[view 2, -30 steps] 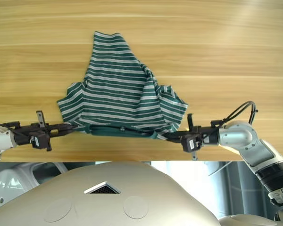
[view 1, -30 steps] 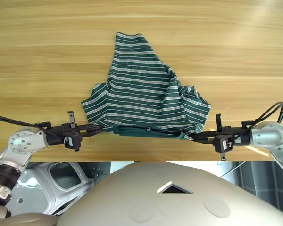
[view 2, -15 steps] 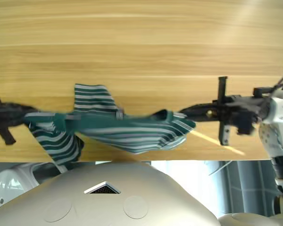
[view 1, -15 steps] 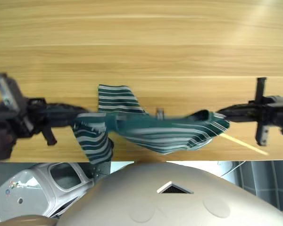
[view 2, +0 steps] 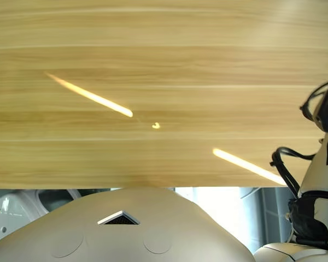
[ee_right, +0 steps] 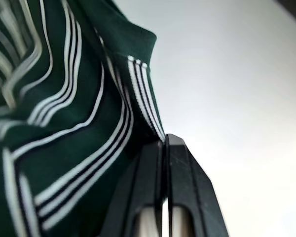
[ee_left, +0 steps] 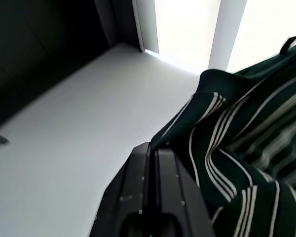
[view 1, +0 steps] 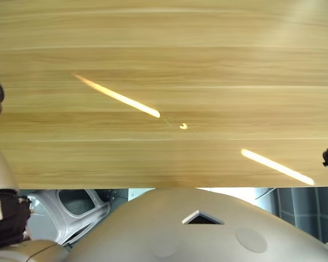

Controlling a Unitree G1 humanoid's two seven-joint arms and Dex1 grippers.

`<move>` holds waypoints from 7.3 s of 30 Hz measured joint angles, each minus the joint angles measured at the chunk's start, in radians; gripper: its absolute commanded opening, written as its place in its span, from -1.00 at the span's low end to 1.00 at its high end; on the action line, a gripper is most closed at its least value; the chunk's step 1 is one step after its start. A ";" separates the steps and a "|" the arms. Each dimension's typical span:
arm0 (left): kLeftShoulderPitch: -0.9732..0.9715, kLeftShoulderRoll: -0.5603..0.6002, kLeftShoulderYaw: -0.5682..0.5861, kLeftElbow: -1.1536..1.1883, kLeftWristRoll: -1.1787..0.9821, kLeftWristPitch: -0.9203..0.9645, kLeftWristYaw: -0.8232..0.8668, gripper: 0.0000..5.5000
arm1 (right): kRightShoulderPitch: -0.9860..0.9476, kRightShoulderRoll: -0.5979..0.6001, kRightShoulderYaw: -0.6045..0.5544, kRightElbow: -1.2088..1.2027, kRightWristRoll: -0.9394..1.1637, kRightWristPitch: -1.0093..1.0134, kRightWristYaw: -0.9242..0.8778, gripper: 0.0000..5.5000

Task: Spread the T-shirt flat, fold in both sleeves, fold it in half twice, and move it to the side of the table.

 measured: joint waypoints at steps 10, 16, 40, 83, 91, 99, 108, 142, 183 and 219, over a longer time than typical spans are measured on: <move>1.207 0.050 -0.392 -0.334 -0.047 -0.206 -0.261 -0.99 | 1.004 -0.133 0.316 -0.502 0.033 -0.053 0.467 -1.00; 1.394 0.233 -0.346 -0.548 -0.096 -0.113 -0.346 -0.99 | 1.348 -0.321 0.397 -0.884 0.143 0.011 0.665 -1.00; 1.612 0.343 -0.097 -0.721 -0.347 -0.092 -0.530 0.07 | 1.506 -0.321 0.082 -0.862 0.298 0.051 0.736 -0.07; 1.320 0.161 -0.242 -0.440 0.218 0.016 -0.505 -0.99 | 0.279 0.498 0.334 0.528 -0.605 0.250 -0.112 -1.00; 1.416 0.159 -0.267 -0.564 0.162 0.065 -0.515 -0.99 | 0.282 0.578 0.238 0.522 -0.482 0.166 0.036 -1.00; 1.376 0.127 -0.267 -0.532 0.194 0.050 -0.502 -0.99 | 0.337 0.641 0.183 0.473 -0.340 0.079 0.372 -1.00; 1.367 0.112 -0.269 -0.515 0.209 0.033 -0.488 -0.99 | 0.385 0.655 0.249 0.520 -0.432 0.167 0.203 -1.00; 1.182 0.062 -0.282 -0.313 0.345 0.060 -0.278 -0.99 | 0.371 0.521 0.050 0.591 -0.414 0.518 -0.206 -1.00; 1.742 0.320 0.205 -0.544 -0.095 0.013 -0.453 -0.07 | 0.648 0.365 -0.130 0.152 0.024 -0.015 0.561 -1.00; 1.442 0.128 -0.081 -0.396 0.324 0.006 -0.299 -0.99 | 0.681 0.359 -0.135 0.130 0.052 -0.007 0.563 -1.00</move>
